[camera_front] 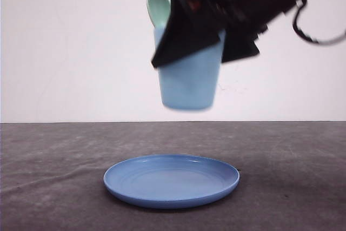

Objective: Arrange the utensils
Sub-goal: 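Lift the cup with the right gripper and move it over the plate, then lower the cup onto the plate centre and open the right gripper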

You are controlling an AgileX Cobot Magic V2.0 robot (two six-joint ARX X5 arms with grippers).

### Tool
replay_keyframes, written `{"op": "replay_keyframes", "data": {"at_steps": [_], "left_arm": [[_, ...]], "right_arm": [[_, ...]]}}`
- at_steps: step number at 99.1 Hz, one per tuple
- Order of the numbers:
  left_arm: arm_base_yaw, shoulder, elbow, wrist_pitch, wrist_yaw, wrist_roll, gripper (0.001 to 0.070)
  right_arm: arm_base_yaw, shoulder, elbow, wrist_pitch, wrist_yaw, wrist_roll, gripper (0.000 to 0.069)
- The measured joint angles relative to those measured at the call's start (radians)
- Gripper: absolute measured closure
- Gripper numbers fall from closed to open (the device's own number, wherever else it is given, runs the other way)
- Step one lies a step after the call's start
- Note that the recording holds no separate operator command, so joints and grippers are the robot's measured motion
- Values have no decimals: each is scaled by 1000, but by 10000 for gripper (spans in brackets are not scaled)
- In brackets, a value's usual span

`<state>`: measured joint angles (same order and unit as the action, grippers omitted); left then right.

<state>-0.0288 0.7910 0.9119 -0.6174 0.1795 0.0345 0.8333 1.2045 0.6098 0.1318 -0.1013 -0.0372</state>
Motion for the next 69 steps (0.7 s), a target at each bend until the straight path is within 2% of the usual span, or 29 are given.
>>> {"op": "replay_keyframes", "data": {"at_steps": [17, 32, 69], "left_arm": [[0, 0, 0, 0, 0, 0, 433], [0, 0, 0, 0, 0, 0, 433], [0, 0, 0, -2, 0, 0, 433]], "right_arm": [[6, 1, -98, 142, 0, 0, 239], [9, 6, -144, 202, 0, 0, 239], [11, 145, -148, 321, -2, -1, 239]]}}
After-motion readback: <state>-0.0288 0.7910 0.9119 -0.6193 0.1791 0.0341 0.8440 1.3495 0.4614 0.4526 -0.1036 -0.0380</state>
